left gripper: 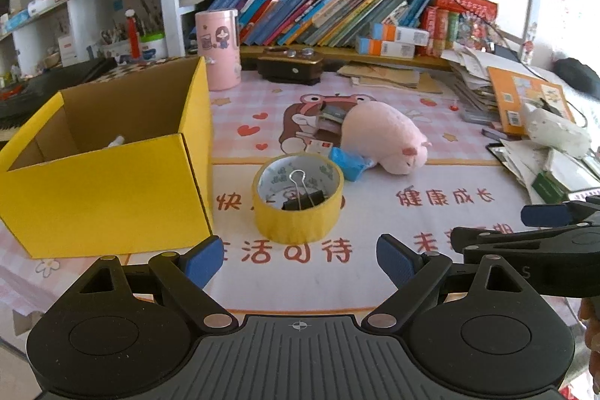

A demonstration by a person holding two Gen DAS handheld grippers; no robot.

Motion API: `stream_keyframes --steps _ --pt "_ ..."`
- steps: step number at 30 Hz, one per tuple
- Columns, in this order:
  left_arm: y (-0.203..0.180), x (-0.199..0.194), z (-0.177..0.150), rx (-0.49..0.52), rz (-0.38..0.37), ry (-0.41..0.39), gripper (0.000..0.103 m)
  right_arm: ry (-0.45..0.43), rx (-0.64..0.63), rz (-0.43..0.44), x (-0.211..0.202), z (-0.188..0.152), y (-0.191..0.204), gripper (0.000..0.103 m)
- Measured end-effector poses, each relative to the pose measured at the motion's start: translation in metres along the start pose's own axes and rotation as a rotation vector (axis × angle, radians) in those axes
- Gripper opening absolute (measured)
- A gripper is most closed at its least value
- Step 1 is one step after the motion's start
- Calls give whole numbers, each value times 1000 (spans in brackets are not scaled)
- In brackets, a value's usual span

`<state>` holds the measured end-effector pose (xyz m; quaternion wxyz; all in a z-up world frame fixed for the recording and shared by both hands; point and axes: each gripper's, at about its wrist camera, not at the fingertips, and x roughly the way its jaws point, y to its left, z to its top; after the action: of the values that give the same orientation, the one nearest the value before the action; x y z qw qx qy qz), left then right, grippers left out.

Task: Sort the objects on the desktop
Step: 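Close the left gripper on the yellow tape roll while the right closes on the pink pig plush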

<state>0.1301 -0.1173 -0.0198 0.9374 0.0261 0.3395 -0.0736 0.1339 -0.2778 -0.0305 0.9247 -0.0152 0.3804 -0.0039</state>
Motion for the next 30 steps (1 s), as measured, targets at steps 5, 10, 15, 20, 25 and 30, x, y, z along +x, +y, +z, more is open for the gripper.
stream_keyframes --steps 5,10,15,20,25,30 --pt "-5 10 8 -15 44 1 91 -6 -11 30 11 11 -9 78" --pt "-8 19 14 -29 72 14 91 -13 -24 58 21 22 -16 79" --pt "-16 37 22 -26 97 34 91 -16 -40 78 33 32 -22 80" --pt "-20 55 26 -52 120 72 91 -18 -43 82 44 41 -32 80" --pt "-22 76 33 -76 150 98 91 -31 -58 95 53 50 -36 81" --pt "-21 96 35 -109 185 146 91 -35 -69 108 62 57 -40 81"
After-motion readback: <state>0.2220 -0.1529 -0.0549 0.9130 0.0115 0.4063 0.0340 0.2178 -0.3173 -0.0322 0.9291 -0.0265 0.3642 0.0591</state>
